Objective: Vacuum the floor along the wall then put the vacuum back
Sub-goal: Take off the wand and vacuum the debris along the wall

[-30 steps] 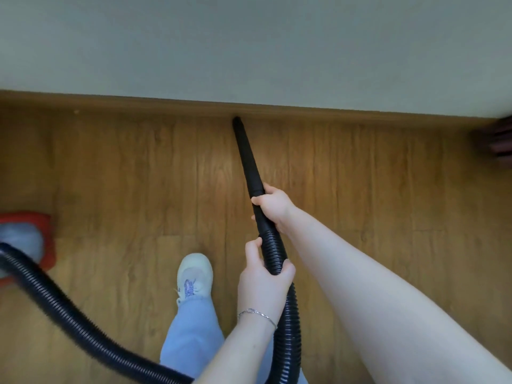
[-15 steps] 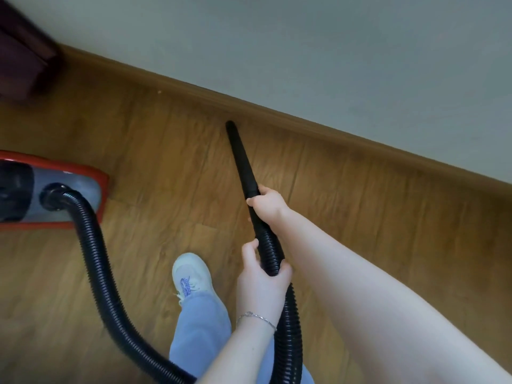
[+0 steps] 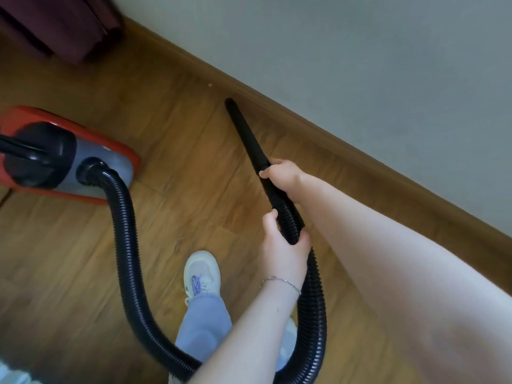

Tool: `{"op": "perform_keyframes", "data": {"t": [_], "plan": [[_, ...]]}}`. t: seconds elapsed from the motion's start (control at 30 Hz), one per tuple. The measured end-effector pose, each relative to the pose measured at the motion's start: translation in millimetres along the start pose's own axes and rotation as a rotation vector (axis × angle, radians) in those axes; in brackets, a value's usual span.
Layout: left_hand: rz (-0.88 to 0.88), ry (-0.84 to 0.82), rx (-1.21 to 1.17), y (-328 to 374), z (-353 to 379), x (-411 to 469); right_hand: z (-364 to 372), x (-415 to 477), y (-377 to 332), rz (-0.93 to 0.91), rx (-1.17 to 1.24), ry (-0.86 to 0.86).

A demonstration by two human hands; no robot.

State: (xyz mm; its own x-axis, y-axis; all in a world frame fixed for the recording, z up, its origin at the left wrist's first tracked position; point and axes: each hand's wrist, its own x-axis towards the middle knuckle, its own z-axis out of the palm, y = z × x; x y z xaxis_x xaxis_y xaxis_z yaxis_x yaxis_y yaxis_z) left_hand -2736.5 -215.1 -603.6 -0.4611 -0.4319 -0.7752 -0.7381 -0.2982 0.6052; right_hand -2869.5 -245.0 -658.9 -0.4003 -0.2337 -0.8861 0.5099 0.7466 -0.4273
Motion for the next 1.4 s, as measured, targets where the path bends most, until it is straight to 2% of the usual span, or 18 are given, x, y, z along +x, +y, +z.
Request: {"op": "perform_keyframes", "data": {"t": [0.37,0.63,0.97,1.27,1.4], "plan": [[-0.004,-0.054,-0.179,39,-4,36,-3,31,-53,0.005,-0.11,-0.012],[-0.014,0.03,-0.232,45,-26,60,24,45,-81,-0.044,-0.136,-0.034],[-0.092,-0.06,-0.217,42,-12,29,5,24,-54,0.008,-0.131,-0.005],[-0.078,0.036,-0.31,49,-53,43,43,35,-85,-0.001,-0.127,0.03],[-0.116,0.003,-0.287,43,-63,32,50,27,-78,0.011,-0.155,0.06]]}}
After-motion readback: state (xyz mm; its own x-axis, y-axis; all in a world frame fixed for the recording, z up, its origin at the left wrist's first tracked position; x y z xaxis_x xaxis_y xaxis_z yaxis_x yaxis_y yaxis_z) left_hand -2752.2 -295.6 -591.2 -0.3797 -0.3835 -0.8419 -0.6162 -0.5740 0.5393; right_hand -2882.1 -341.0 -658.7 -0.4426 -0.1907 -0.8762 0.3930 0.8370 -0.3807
